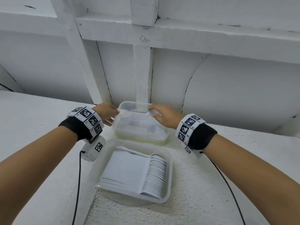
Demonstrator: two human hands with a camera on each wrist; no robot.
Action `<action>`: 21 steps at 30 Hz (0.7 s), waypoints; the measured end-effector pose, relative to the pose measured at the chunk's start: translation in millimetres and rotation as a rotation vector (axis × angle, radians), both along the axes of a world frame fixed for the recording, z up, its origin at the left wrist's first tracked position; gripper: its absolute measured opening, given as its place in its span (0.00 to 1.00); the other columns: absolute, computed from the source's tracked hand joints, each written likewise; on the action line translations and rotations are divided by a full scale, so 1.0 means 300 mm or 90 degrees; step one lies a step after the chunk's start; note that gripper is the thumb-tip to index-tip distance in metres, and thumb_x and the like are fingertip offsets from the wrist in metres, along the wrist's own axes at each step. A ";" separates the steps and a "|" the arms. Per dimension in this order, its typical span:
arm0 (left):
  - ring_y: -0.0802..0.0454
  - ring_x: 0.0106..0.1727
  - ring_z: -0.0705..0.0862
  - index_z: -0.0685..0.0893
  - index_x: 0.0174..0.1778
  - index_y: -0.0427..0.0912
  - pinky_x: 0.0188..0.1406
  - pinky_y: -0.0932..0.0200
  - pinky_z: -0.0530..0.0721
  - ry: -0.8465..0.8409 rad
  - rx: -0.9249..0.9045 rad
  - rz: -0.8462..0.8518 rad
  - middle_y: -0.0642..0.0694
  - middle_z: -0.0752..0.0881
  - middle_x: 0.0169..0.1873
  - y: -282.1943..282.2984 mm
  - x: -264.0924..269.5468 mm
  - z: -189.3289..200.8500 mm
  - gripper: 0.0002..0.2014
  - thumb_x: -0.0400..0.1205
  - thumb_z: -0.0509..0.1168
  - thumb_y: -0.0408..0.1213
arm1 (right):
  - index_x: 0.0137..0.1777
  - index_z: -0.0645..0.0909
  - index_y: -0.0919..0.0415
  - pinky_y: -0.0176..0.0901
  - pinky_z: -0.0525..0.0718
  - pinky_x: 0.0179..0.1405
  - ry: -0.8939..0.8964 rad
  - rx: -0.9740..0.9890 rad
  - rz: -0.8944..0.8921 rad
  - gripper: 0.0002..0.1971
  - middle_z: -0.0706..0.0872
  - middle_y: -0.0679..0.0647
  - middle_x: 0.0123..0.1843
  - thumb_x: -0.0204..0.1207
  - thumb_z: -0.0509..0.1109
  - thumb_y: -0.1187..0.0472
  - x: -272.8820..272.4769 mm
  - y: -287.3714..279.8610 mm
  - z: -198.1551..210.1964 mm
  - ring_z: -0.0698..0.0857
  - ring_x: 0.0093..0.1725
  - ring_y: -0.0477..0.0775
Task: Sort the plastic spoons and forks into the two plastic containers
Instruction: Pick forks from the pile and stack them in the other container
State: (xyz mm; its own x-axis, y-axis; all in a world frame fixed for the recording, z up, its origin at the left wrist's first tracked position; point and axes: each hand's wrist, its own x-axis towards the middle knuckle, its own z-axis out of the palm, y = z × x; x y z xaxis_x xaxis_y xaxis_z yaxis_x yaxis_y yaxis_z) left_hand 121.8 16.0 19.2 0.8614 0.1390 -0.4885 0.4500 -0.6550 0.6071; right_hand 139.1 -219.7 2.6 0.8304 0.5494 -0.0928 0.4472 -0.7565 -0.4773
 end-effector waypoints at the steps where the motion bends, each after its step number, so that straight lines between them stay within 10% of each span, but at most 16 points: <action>1: 0.45 0.41 0.85 0.79 0.61 0.32 0.44 0.52 0.87 0.003 -0.008 0.007 0.38 0.84 0.50 -0.002 0.004 -0.009 0.12 0.85 0.57 0.33 | 0.70 0.74 0.59 0.43 0.71 0.62 0.004 0.000 -0.001 0.16 0.81 0.57 0.66 0.83 0.58 0.63 0.002 0.008 -0.006 0.78 0.65 0.59; 5: 0.49 0.36 0.84 0.79 0.57 0.35 0.39 0.54 0.87 -0.001 -0.020 0.019 0.42 0.83 0.39 -0.002 0.011 -0.027 0.09 0.85 0.57 0.28 | 0.69 0.74 0.58 0.45 0.75 0.62 0.048 -0.012 0.003 0.16 0.82 0.56 0.64 0.83 0.58 0.62 -0.003 0.025 -0.030 0.81 0.60 0.58; 10: 0.50 0.34 0.84 0.77 0.53 0.37 0.33 0.57 0.87 -0.007 -0.019 0.022 0.43 0.82 0.37 -0.009 0.007 -0.025 0.06 0.84 0.56 0.27 | 0.66 0.74 0.55 0.39 0.75 0.32 0.086 -0.075 -0.030 0.14 0.79 0.52 0.46 0.81 0.58 0.63 -0.005 0.043 -0.023 0.77 0.34 0.50; 18: 0.50 0.34 0.83 0.77 0.55 0.38 0.30 0.59 0.87 -0.004 -0.031 0.029 0.44 0.82 0.37 -0.011 0.002 -0.019 0.07 0.84 0.56 0.27 | 0.65 0.75 0.59 0.32 0.70 0.31 0.098 -0.112 -0.033 0.14 0.76 0.52 0.50 0.80 0.60 0.66 0.008 0.069 -0.032 0.75 0.45 0.52; 21: 0.50 0.34 0.83 0.78 0.58 0.36 0.32 0.57 0.87 -0.002 -0.041 0.036 0.43 0.82 0.37 -0.009 0.001 -0.020 0.09 0.84 0.56 0.27 | 0.68 0.74 0.59 0.36 0.72 0.47 0.115 -0.145 -0.023 0.16 0.79 0.57 0.64 0.81 0.62 0.62 0.013 0.073 -0.037 0.78 0.57 0.56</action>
